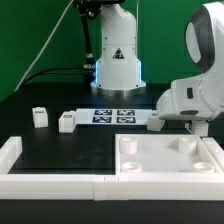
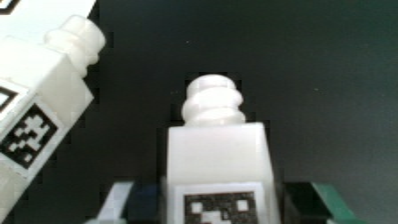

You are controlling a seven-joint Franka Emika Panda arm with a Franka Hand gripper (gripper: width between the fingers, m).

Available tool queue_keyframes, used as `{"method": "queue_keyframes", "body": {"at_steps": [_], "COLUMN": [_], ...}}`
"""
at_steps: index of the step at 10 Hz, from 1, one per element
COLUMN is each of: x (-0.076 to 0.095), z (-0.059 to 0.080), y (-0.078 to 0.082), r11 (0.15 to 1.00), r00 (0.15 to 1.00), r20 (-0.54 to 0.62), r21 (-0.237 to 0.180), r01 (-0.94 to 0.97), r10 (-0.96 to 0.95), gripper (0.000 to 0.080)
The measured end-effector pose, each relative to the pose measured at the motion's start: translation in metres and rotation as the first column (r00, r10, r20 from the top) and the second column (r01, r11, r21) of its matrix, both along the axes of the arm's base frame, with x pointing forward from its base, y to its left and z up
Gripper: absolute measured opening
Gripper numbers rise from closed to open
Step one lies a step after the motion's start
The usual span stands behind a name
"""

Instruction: Assemble one leg

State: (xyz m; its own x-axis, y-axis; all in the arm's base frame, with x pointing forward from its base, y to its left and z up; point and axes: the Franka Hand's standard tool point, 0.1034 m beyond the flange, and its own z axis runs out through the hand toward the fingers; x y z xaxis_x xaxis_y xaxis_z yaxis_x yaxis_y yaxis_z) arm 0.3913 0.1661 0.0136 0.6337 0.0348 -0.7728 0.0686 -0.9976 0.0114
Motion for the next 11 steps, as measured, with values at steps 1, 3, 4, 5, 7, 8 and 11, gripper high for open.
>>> {"method": "queue_keyframes", "body": {"at_steps": [1,3,4,5,7,8,11], "x": [0.000,0.000,0.001,0.003,0.009,0.014,0.029], "z": [0.000,0.000,0.001,0.008,0.034,0.047,0.079], "y": [0.000,0.000,-0.001,-0.003,-0.004,-0.005,-0.013], "r11": [1.000,1.000,1.000,1.000,1.000,1.000,1.000], "r00": [1.000,1.000,1.000,1.000,1.000,0.999,0.997], "r20": [0.000,0.000,0.001,0.009,0.021,0.029,0.077], "r21": [0.000,0.000,0.005,0.010,0.017,0.021,0.031], "r01": [0.000,0.000,-0.003,-0.002,-0.012,-0.013,0.005], "r10": [0.000,0.000,0.003,0.002,0.011,0.012,-0.007], "gripper": [0.0286,0.0286,0.0286,0.0286,0.0287,0.0287,0.0288]}}
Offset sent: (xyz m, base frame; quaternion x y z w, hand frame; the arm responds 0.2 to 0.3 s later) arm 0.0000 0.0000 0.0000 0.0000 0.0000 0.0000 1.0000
